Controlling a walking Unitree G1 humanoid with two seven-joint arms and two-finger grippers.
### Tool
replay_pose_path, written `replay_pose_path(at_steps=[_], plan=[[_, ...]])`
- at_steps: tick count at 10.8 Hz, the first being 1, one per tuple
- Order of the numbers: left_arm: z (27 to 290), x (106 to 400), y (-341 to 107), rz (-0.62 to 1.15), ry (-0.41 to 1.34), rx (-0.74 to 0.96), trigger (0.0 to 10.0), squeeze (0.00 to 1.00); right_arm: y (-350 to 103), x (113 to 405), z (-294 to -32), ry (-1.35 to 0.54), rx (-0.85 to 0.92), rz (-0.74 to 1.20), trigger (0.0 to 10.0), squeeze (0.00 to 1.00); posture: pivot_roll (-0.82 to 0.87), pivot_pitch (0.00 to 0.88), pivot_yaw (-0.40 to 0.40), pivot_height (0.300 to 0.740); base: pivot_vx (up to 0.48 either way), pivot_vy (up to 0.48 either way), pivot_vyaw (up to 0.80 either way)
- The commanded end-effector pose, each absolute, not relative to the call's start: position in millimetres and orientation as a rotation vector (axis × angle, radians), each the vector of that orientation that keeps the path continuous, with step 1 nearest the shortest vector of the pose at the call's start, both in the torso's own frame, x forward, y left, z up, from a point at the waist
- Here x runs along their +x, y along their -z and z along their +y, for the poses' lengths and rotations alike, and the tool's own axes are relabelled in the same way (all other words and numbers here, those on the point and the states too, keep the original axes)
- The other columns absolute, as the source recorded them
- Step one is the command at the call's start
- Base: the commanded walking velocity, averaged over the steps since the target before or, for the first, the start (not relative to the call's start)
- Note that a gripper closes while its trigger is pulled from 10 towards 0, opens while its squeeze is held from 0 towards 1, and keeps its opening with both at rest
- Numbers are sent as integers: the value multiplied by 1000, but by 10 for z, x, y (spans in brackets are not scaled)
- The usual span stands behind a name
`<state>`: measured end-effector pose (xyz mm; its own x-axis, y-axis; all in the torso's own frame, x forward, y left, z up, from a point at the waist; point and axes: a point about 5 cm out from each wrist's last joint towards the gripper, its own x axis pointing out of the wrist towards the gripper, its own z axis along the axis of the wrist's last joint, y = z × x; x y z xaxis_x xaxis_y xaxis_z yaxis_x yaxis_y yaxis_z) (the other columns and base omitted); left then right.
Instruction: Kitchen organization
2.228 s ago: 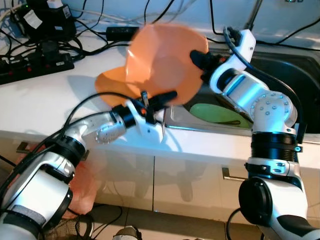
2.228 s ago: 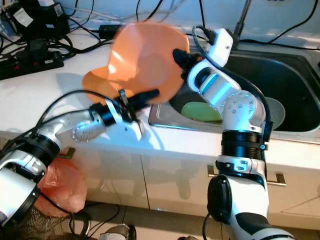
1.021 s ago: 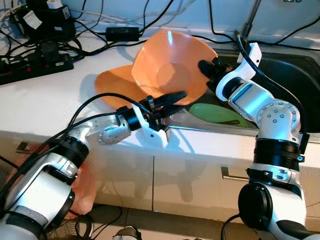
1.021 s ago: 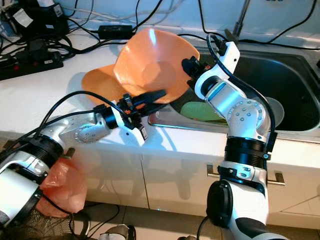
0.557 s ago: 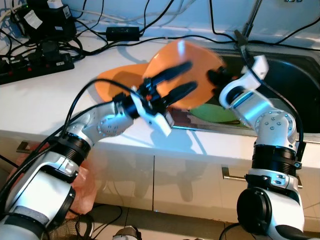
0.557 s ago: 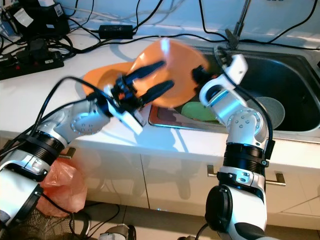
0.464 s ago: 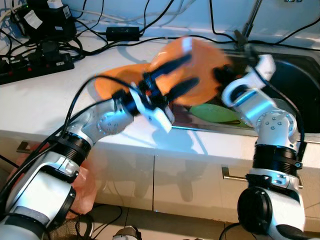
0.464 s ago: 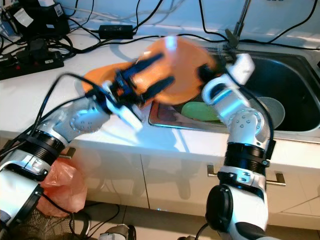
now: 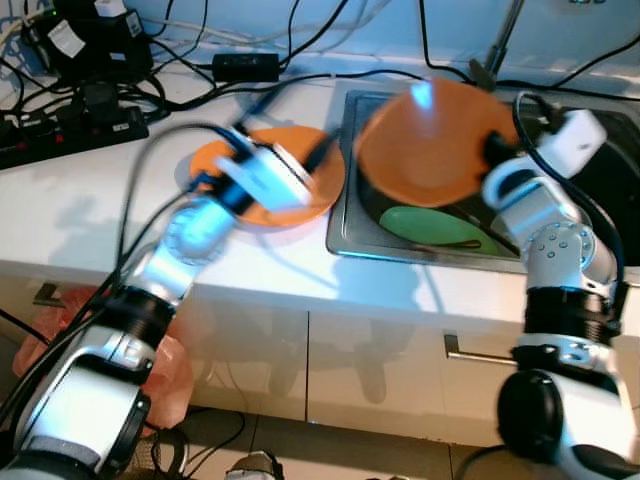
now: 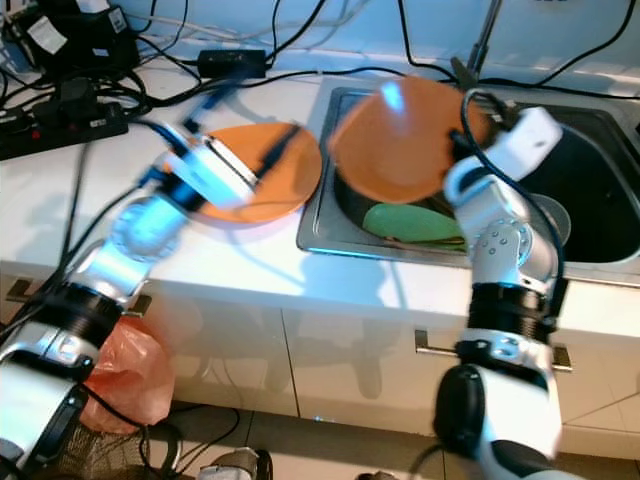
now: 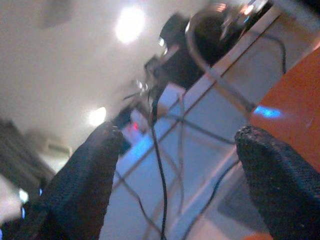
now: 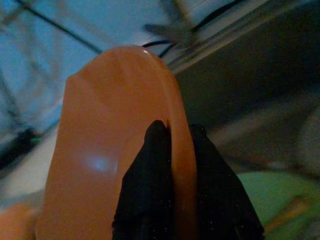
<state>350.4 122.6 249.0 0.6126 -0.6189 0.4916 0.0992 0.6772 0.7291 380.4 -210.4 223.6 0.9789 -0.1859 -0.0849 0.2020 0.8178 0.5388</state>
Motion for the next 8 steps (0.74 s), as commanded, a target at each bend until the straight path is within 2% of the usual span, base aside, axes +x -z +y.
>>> replay_pose_path(at_steps=[1, 2, 6, 8], plan=[[1247, 3510, -2537, -786, 456, 691, 10000, 1000, -2161, 3792, -2228, 282, 526, 26, 0, 0, 125, 85, 1, 740, 0, 0, 0], [1283, 3550, -2536, -697, 464, 645, 10000, 1000, -2033, 3800, -2353, 356, 474, 52, 0, 0, 128, 86, 0, 740, 0, 0, 0], [1362, 3614, -2459, -474, 485, 510, 10000, 1000, -1695, 3838, -2472, 427, 394, 146, 0, 0, 147, 86, 1, 740, 0, 0, 0], [1310, 3624, -2334, -287, 589, 386, 10000, 1000, -1608, 3849, -2506, 424, 372, 179, 0, 0, 151, 88, 1, 740, 0, 0, 0]])
